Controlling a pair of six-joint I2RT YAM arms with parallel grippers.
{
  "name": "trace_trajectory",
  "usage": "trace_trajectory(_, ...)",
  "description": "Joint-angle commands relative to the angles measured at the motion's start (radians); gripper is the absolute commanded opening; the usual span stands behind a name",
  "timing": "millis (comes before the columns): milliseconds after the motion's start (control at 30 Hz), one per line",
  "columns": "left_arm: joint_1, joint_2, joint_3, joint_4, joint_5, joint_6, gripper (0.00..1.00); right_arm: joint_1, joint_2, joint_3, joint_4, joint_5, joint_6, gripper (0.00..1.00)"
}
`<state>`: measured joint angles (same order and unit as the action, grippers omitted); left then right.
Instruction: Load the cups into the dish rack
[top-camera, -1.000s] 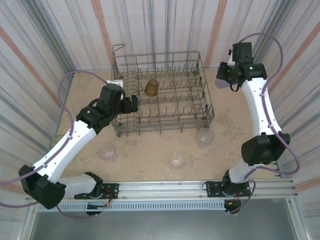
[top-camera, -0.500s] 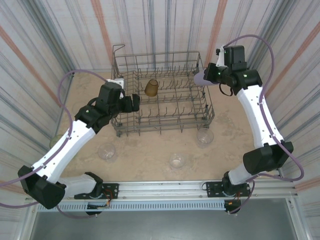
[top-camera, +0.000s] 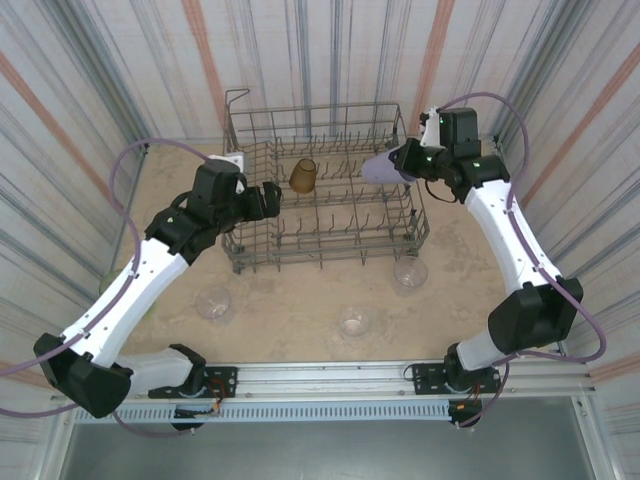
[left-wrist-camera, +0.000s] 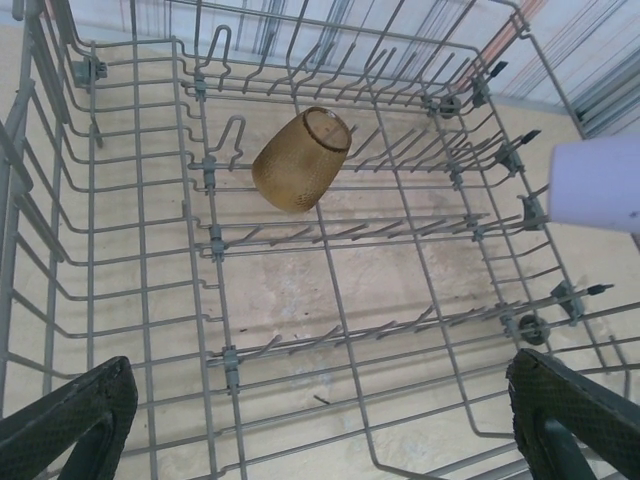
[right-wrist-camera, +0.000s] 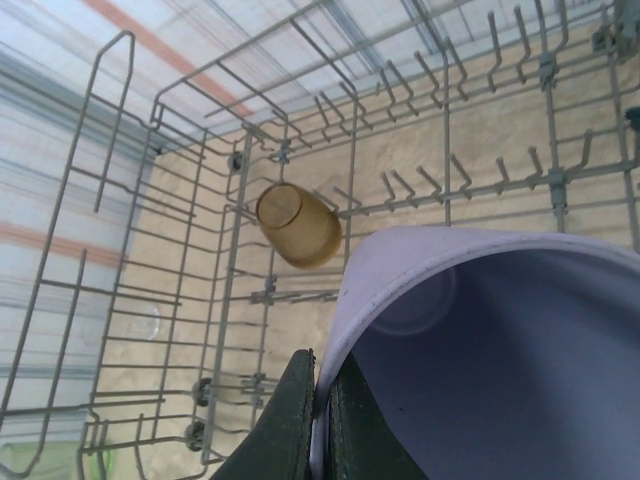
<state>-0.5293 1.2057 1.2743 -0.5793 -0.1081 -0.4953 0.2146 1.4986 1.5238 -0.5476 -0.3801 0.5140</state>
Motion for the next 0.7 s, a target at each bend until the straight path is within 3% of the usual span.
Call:
trace_trajectory(0, 0.020, 0.030, 0.045, 0.007, 0.048, -0.037, 0.99, 0.017, -0.045, -0.023, 0.091, -0.040, 0.045, 0.00)
trace_trajectory(400, 0.105, 0.153, 0.103, 0.104, 0.254, -0.154, 0.99, 0.019, -0.039, -0.179, 0.419, -0.192, 0.230, 0.00)
trace_trajectory(667, 0.132, 0.221, 0.139, 0.197, 0.316, -0.238, 0.99, 0.018, -0.011, -0.264, 0.670, -0.256, 0.358, 0.00)
